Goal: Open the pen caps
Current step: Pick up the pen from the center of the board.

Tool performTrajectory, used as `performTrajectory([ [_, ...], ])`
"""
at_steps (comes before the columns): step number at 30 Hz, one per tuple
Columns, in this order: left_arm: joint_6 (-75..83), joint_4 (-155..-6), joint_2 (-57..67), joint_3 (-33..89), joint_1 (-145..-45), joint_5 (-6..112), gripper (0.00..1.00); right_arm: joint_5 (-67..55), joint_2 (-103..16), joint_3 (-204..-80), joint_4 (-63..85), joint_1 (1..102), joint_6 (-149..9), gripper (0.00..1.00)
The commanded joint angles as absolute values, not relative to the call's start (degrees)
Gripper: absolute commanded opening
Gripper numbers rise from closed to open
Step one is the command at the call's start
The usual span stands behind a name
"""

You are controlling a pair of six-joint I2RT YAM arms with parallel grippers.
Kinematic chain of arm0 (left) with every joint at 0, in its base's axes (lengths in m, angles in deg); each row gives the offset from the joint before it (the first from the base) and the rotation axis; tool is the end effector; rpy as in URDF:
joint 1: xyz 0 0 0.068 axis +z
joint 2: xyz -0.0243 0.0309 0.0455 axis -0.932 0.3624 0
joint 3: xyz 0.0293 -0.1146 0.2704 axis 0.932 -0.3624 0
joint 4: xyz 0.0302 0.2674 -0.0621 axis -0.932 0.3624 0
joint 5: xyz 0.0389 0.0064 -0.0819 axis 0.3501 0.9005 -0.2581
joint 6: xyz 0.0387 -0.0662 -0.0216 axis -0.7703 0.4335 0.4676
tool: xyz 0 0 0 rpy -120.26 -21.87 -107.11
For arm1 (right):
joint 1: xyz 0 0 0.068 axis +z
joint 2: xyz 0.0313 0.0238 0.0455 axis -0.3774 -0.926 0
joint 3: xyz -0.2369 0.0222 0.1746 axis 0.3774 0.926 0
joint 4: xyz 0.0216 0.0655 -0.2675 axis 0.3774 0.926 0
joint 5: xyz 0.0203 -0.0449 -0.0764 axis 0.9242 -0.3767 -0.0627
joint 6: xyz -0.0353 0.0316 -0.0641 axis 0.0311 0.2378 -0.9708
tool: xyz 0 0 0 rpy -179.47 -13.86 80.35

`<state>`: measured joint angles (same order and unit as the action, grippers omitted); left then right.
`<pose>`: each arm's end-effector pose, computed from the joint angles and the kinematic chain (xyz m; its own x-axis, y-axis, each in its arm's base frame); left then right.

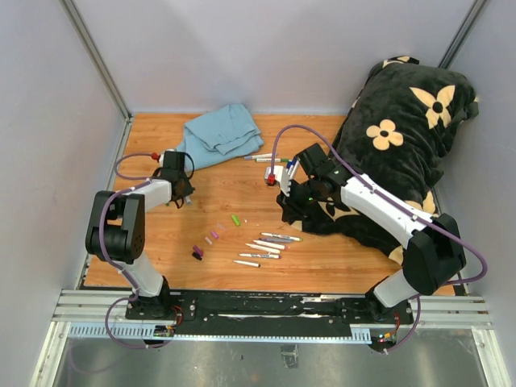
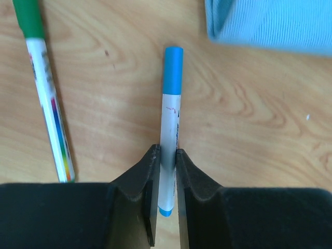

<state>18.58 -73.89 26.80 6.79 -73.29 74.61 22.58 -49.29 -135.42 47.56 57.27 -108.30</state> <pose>0.3678 -0.0133 0.1414 -0.6627 -0.3830 -0.6436 -0.4090 0.9050 -0.1174 0.2588 0.2311 0.2711 -0.1878 -0.6458 -0.7401 -0.9813 0.1553 0.1135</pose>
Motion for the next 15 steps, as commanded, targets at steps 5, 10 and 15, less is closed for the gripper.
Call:
performTrajectory([
  [5, 18.55, -67.35, 19.76, -0.01, -79.49, 78.13, 0.2, 23.65, -47.34, -135.04, 48.34, 55.65, -108.15, 0.32],
  [10, 16.57, -67.48, 19.47, -0.39, -81.06, 75.39, 0.24, 23.52, -47.34, -135.03, 48.24, 55.49, -108.1, 0.32],
  [15, 14.12, -66.58, 22.93, 1.74, -81.01, 73.91, 0.34, 23.64, -47.19, -134.92, 48.31, 55.22, -108.1, 0.32],
])
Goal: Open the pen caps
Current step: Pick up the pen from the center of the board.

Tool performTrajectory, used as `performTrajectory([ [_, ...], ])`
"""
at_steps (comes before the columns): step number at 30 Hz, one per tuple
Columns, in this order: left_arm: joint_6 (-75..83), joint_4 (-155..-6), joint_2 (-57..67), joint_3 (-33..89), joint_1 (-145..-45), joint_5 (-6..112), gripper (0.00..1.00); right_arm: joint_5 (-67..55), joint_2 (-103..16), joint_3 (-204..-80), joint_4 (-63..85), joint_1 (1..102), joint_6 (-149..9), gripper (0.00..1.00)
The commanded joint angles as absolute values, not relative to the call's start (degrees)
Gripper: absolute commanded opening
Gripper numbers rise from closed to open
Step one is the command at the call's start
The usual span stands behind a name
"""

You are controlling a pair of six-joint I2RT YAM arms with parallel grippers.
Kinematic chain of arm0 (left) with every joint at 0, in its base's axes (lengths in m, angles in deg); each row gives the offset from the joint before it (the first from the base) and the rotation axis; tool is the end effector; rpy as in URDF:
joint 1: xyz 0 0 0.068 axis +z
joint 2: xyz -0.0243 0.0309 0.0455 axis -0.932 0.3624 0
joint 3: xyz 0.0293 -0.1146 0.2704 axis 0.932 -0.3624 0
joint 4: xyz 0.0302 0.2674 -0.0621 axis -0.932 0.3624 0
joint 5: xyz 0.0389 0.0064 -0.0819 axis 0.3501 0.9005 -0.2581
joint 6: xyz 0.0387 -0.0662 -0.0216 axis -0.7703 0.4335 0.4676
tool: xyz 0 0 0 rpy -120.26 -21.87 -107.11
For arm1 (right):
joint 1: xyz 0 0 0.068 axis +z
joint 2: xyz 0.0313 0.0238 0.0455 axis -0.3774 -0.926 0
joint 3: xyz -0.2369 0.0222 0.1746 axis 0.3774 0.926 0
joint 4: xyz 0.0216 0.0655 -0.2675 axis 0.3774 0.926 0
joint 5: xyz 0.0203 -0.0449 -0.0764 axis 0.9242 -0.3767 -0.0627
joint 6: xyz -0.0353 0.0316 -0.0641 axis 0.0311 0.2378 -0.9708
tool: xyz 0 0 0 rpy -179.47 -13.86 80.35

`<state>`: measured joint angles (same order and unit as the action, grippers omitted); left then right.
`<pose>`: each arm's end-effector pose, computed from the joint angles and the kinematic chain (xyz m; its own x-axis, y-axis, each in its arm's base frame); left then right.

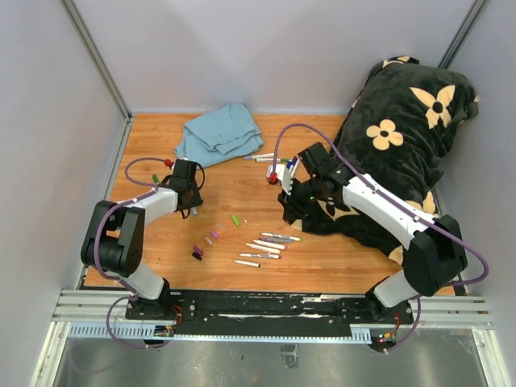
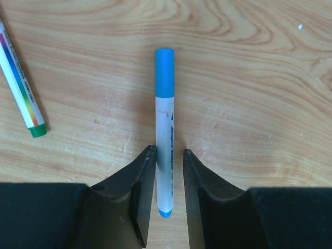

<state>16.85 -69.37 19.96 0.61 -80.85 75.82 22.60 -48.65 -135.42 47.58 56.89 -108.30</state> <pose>0.3238 -0.0517 0.1409 -0.7515 -0.2537 -0.6090 -0.2817 0.9581 -0.0515 0.2588 0.2283 0.2747 -0.1854 -0.6398 -0.7458 -0.9813 0.1609 0.1059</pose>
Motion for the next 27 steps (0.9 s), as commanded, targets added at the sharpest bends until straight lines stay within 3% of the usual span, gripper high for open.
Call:
performTrajectory([
  [1, 13.63, -66.55, 23.8, 2.16, -81.05, 73.81, 0.37, 23.68, -47.17, -134.92, 48.25, 55.21, -108.1, 0.32],
  [8, 12.33, -66.65, 27.89, 3.0, -81.05, 74.12, 0.38, 24.02, -46.82, -134.93, 48.22, 54.83, -108.1, 0.32],
  [20, 11.65, -69.71, 22.28, 0.65, -81.05, 72.05, 0.11, 25.12, -46.29, -134.84, 48.21, 54.55, -107.98, 0.32],
  [27, 13.06, -77.48, 14.19, -4.99, -81.26, 69.19, 0.0, 26.34, -45.89, -134.73, 48.25, 54.47, -107.93, 0.31],
])
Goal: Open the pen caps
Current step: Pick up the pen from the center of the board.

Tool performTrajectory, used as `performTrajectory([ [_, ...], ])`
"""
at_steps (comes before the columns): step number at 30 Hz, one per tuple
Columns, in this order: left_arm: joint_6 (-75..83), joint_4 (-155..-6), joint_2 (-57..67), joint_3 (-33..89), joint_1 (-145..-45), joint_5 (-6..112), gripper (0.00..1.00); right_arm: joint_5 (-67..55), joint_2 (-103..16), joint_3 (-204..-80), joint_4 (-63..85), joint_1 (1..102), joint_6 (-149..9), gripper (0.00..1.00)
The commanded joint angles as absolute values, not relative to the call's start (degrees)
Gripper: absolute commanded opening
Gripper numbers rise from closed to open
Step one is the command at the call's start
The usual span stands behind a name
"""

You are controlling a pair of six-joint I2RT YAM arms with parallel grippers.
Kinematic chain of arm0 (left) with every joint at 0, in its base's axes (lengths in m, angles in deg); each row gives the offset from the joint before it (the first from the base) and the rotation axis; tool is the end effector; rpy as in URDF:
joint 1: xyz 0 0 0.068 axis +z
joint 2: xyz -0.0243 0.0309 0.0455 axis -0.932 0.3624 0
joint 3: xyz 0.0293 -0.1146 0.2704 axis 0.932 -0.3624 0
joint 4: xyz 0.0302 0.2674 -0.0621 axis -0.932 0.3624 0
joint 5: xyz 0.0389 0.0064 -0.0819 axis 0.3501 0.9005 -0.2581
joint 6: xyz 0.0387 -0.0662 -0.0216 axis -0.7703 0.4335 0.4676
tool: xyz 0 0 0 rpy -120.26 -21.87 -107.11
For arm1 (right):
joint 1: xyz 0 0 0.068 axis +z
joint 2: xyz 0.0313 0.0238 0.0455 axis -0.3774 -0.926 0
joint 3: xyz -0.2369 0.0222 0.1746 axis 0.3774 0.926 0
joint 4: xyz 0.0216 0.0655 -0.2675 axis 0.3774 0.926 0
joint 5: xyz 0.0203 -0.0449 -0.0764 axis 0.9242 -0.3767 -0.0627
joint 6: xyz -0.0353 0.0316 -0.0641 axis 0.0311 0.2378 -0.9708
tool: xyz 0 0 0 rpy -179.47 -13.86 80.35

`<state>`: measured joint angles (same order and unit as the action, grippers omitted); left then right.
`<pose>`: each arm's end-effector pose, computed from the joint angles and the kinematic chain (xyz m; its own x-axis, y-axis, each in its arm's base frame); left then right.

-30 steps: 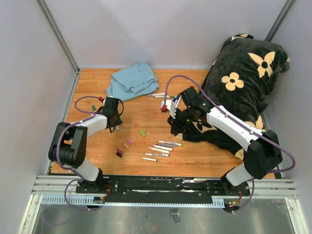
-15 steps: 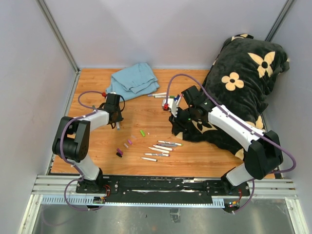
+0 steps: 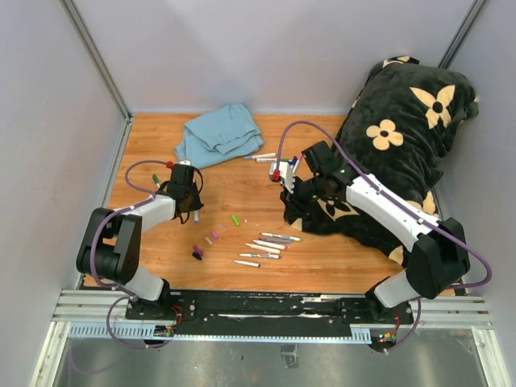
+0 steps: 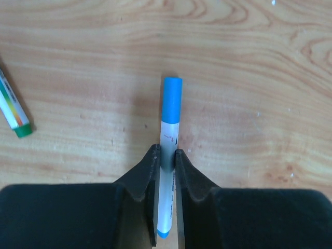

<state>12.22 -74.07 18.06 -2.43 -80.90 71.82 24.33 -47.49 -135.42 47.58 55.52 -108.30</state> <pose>0.3180 -0.0556 0.1407 -0.7489 -0.1853 -0.6362 -0.1763 0.9812 -0.0782 0.2599 0.2212 0.2822 -0.1869 -0.6148 -0.7662 -0.9806 0.1635 0.1080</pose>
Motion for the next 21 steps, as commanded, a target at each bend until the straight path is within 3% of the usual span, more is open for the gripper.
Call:
performTrajectory([
  [1, 13.18, -78.26, 13.04, -5.65, -81.38, 68.96, 0.0, 26.51, -45.85, -134.65, 48.14, 54.49, -107.93, 0.32],
  [10, 14.51, -83.73, 0.5, -11.11, -82.33, 66.12, 0.0, 29.33, -43.56, -133.61, 46.8, 53.87, -107.34, 0.31],
  [21, 21.84, -94.86, -18.05, -21.41, -84.58, 53.47, 0.0, 34.88, -37.76, -130.26, 41.62, 50.68, -104.42, 0.31],
])
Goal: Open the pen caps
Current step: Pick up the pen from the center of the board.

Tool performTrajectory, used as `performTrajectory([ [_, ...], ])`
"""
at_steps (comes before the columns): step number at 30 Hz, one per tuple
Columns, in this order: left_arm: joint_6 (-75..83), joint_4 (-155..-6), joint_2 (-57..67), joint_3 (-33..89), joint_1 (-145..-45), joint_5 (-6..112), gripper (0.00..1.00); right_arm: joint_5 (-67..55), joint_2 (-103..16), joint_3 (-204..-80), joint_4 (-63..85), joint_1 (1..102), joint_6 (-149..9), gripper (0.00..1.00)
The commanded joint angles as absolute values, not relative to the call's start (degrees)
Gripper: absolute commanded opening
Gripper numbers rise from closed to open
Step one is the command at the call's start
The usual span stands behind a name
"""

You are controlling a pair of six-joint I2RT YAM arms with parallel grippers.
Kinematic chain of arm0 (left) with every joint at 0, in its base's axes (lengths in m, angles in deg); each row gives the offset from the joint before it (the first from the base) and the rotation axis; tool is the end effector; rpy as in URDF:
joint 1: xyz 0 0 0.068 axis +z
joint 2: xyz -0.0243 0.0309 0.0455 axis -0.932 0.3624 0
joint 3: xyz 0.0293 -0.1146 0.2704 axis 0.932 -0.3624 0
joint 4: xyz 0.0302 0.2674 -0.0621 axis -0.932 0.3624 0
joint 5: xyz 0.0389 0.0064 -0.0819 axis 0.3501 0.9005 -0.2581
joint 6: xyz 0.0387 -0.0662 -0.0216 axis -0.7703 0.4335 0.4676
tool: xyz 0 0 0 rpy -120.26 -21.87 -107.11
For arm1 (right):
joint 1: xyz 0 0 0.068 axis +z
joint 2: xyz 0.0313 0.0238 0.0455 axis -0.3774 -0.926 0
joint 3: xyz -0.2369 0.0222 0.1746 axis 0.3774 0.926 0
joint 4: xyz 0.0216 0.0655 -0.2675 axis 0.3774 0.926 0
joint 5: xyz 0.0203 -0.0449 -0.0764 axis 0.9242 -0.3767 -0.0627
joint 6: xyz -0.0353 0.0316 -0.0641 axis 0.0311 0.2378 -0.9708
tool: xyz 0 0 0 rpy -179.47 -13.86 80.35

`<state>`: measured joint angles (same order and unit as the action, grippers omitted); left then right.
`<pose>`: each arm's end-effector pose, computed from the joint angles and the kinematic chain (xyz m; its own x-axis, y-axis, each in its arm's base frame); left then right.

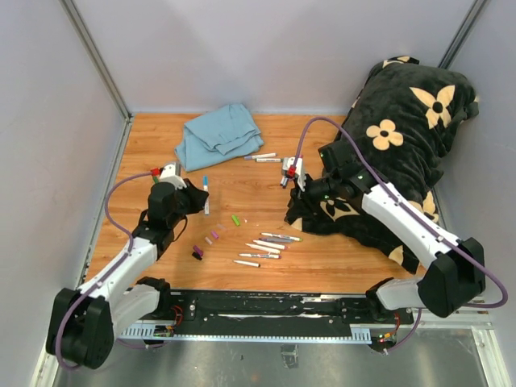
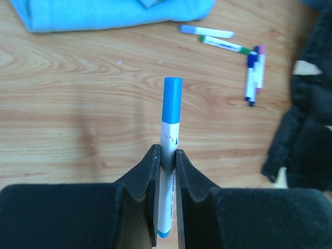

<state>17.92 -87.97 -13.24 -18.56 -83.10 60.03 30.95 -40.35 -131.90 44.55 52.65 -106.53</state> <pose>0.2415 -0.0632 0.2147 -0.4460 -0.3362 -0.8295 0.0768 0.9090 -0.4098 0.2442 0.1993 0.3071 -0.1618 -0.5041 -0.8484 -0.9844 0.1424 0.1031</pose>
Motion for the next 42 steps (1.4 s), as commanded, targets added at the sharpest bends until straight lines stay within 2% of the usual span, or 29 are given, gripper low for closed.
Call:
performTrajectory([
  [1, 22.56, -95.92, -19.25, -22.0, -85.22, 53.12, 0.0, 35.53, -37.29, -129.93, 41.12, 50.33, -104.05, 0.31],
  [8, 27.17, -102.28, -25.27, -25.35, -92.39, 54.74, 0.0, 39.41, -34.72, -128.38, 38.72, 48.41, -101.89, 0.32],
  [15, 31.3, -111.91, -25.22, -28.23, -99.89, 59.07, 0.0, 42.96, -34.55, -127.56, 37.16, 47.75, -100.06, 0.32],
  [26, 34.79, -126.08, -18.63, -29.79, -109.16, 66.86, 0.0, 46.63, -36.04, -126.38, 34.8, 47.48, -97.11, 0.34],
  [33, 36.1, -135.56, -8.95, -27.17, -113.94, 71.36, 0.0, 48.68, -38.66, -124.61, 29.79, 47.49, -90.96, 0.35],
  [38, 35.36, -139.0, -3.99, -24.49, -117.5, 75.38, 0.0, 50.57, -38.98, -122.54, 24.72, 47.48, -85.72, 0.48],
  [42, 35.14, -142.77, -1.42, -23.92, -119.95, 79.28, 0.0, 51.5, -39.1, -120.46, 18.62, 47.49, -79.15, 0.51],
])
